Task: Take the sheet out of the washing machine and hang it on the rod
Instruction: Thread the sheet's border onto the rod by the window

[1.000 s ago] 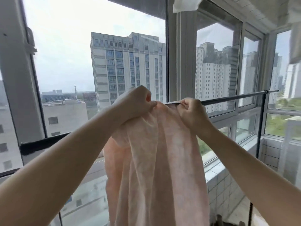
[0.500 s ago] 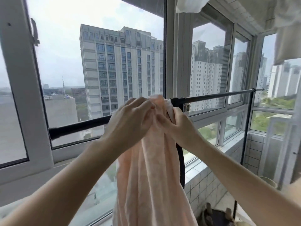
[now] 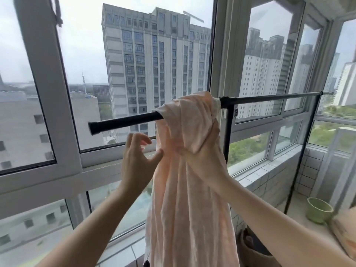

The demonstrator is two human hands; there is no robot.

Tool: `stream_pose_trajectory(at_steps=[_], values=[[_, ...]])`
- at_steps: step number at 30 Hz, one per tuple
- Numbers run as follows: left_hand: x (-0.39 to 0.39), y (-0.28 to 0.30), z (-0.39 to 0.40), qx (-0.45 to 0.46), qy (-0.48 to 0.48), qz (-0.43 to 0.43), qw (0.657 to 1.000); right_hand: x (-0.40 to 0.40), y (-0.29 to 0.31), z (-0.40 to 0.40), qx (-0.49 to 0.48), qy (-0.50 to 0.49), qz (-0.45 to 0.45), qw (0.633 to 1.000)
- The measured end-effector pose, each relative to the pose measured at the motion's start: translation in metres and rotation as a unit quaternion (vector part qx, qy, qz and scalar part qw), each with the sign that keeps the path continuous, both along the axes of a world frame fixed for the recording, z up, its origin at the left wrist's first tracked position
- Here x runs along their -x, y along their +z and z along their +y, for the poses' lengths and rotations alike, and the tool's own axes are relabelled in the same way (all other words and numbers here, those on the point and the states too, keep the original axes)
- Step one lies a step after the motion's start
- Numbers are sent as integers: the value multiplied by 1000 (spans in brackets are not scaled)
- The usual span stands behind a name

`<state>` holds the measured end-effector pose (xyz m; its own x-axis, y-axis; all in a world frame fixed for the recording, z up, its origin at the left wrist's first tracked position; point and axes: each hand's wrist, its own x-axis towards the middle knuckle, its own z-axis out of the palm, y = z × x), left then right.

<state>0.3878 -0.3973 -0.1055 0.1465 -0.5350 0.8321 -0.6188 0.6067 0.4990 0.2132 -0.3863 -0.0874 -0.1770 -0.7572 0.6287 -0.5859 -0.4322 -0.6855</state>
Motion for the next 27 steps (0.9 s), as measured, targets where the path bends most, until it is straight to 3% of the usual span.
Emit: stream_pose_trajectory(at_steps=[3,6,8,13,17,20,24,27], values=[[2,1,-12,-167,-86,68,980,1,0,-7,52,-20,-15,998],[11,6,-19,-251,-220,77,940,12,2,-8,69,-25,11,997],[20,8,-21,-253,-249,89,931,21,4,-6,78,-27,26,996],[27,6,-28,-200,-206,135,948,46,10,-2,107,-43,78,990],[31,-12,-25,-113,-117,60,985,49,13,-1,110,-60,97,987],[36,-26,-20,-63,-137,44,988,41,5,-1,119,-63,94,987],[33,-21,-23,-148,-162,26,975,38,-10,1,107,-25,42,993],[34,-14,-22,-263,-178,74,945,37,-23,0,12,39,-39,998]])
